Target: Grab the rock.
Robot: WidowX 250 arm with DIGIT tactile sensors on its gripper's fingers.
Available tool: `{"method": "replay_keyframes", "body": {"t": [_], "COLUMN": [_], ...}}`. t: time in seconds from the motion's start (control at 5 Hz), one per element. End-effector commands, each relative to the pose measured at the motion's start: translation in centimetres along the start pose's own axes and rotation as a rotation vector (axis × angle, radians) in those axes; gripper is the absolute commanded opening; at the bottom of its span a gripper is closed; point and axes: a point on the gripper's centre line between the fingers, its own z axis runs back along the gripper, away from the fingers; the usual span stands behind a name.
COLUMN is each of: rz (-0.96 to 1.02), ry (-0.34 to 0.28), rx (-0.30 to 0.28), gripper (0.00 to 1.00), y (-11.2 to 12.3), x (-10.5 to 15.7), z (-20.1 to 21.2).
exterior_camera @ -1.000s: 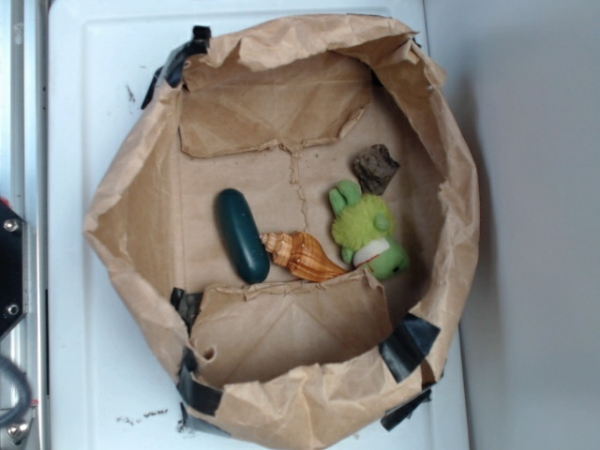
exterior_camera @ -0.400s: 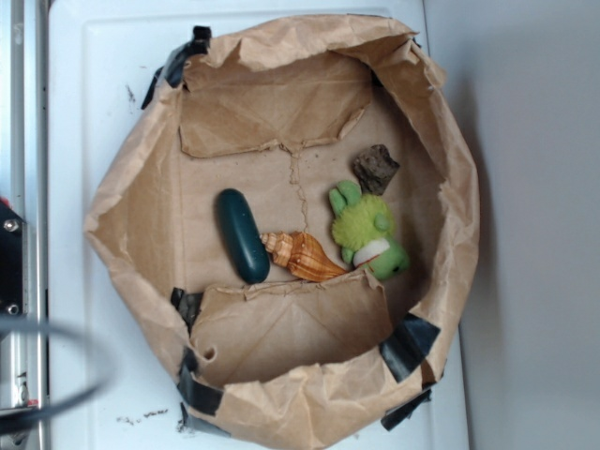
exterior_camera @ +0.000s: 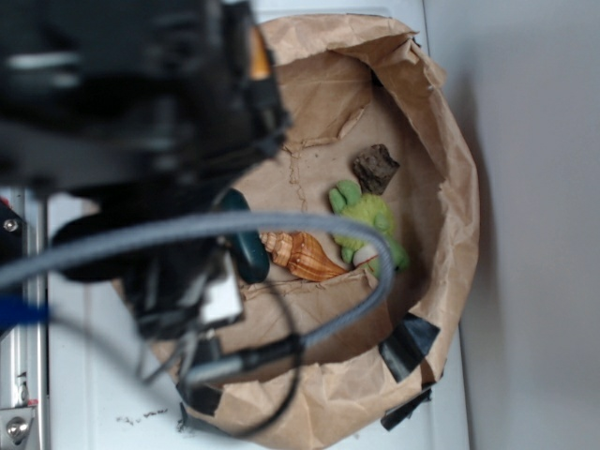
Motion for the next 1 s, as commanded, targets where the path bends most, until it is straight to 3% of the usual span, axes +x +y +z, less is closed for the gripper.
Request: {"method": "replay_keyframes", "body": {"t": [0.0, 0.2, 0.4, 0.6, 0.8], "rz": [0.007, 0.026, 0.046, 0.08, 0.08], "ry": [-0.043, -0.082, -0.095, -0.159, -0.159], "rx": [-0.01, 0.116, 0.142, 0.193, 0.193], "gripper": [1.0, 1.0, 1.0, 1.0, 1.0], "y": [0.2, 1.5, 2.9, 3.9, 3.9], "x": [0.5, 4.8, 6.0, 6.5, 6.5], "z": [1.2, -4.6, -9.7, -11.9, -11.9]}}
